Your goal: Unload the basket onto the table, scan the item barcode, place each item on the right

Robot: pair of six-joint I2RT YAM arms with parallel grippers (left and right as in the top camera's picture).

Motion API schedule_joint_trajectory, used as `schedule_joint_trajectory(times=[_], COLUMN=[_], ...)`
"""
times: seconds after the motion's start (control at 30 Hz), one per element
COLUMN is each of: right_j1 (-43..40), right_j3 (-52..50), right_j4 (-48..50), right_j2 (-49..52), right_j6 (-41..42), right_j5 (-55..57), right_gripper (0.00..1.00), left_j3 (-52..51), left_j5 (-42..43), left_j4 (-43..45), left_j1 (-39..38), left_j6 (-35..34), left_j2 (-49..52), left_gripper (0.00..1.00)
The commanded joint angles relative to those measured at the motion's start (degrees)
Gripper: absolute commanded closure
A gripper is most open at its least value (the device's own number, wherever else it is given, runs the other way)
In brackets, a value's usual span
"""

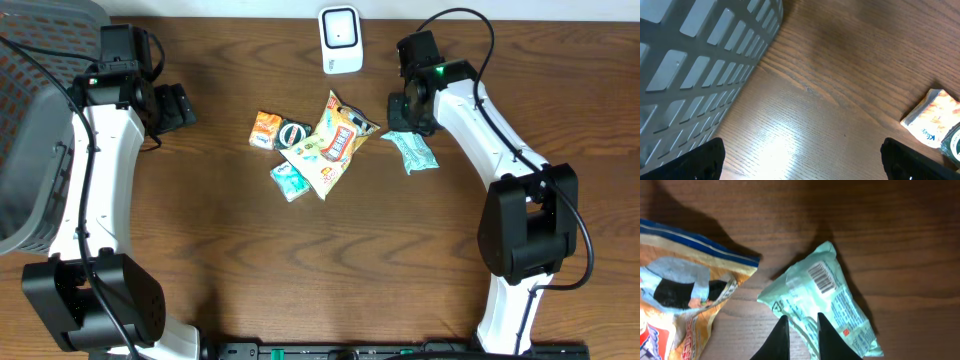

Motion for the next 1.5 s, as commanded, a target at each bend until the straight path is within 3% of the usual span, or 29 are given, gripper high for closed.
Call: schedule_joint_trajectory(times=[0.0,0.13,0.23,0.63,0.83,0.93,1.07,1.23,1.47], right_j1=[0.2,0.2,0.2,-0.3,-0.3,-0.1,0.9,2.4,2.1], right_j3=[-1.9,-5.6,-8.2,-7.2,2.4,5.0,4.2,2.2,-4.0], right_j4=[1.0,3.1,2.9,-5.1,-13.2,-13.1,-14.0,-16.9,-16.6], right_j2=[1.3,3.0,3.6,3.3,3.3,3.3,3.3,3.3,3.3], right_j6=[0.0,1.1,2.6,2.6,2.5,2.5,2.0,-2.9,-1.5], right_j5=[1.5,1.5,1.5,7.0,2.5,-2.8,-9.4,-8.4,-3.1], right_gripper=[0.88,0.89,0.99,0.99,0.99,0.92,0.98,0.97,0.98], left_j3=[-0.3,-0.3,-0.3,-0.3,-0.3,-0.3,-0.3,-0.3,-0.3], left_j5=[0.1,0.1,0.1,0.1,0.1,0.1,0.1,0.1,0.1], left_j4=[-0.1,-0.1,-0.1,-0.1,-0.1,-0.1,-0.1,-0.1,-0.1], left_j1=[0.1,0.1,0.1,0.1,0.1,0.1,0.1,0.1,0.1], left_j6=[0.5,0.5,0.5,0.5,0.5,0.5,0.5,0.5,0.5], left_j2=[0.6,0.6,0.6,0.6,0.6,0.6,0.6,0.6,0.6], left_gripper=[0.02,0.03,0.02,0.03,0.02,0.03,0.02,0.02,0.02])
